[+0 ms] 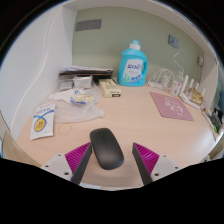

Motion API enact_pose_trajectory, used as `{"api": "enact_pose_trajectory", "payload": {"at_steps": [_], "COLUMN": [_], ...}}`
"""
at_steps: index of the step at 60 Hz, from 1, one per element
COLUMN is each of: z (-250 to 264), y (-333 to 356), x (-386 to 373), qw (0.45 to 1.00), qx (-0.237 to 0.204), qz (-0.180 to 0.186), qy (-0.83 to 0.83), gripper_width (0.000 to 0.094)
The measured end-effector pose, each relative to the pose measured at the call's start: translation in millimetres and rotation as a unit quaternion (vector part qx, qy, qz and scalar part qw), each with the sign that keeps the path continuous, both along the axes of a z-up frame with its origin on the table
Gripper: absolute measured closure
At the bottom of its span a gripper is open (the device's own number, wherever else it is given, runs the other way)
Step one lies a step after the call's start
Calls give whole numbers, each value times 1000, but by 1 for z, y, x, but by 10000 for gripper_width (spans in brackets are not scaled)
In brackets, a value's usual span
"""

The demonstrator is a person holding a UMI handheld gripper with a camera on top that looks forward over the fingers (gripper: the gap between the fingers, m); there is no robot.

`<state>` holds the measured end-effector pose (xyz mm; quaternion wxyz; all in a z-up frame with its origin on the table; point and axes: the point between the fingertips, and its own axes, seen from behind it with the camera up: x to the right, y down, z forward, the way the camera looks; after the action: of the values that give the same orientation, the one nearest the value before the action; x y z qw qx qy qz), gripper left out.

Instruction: Arrange mouse

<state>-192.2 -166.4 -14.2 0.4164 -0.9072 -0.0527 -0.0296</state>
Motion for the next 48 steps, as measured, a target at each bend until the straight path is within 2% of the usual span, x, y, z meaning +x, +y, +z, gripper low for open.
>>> {"api": "enact_pose_trajectory", "payload": {"at_steps": [6, 14, 23, 30, 35, 44, 48], "z": [-1, -5, -3, 4, 45, 182, 229], "y": [14, 21, 22, 22, 28, 75, 111], "x": [-1, -11, -14, -14, -15, 7, 41], "qw": [1000, 999, 999, 998, 997, 984, 978], "qx": [2, 2, 3, 1, 27, 132, 174], "qz": [3, 25, 52, 53, 63, 65, 52], "qy": [10, 37, 14, 24, 44, 102, 106], "gripper_width": [169, 445, 529, 580, 578, 578, 579]}}
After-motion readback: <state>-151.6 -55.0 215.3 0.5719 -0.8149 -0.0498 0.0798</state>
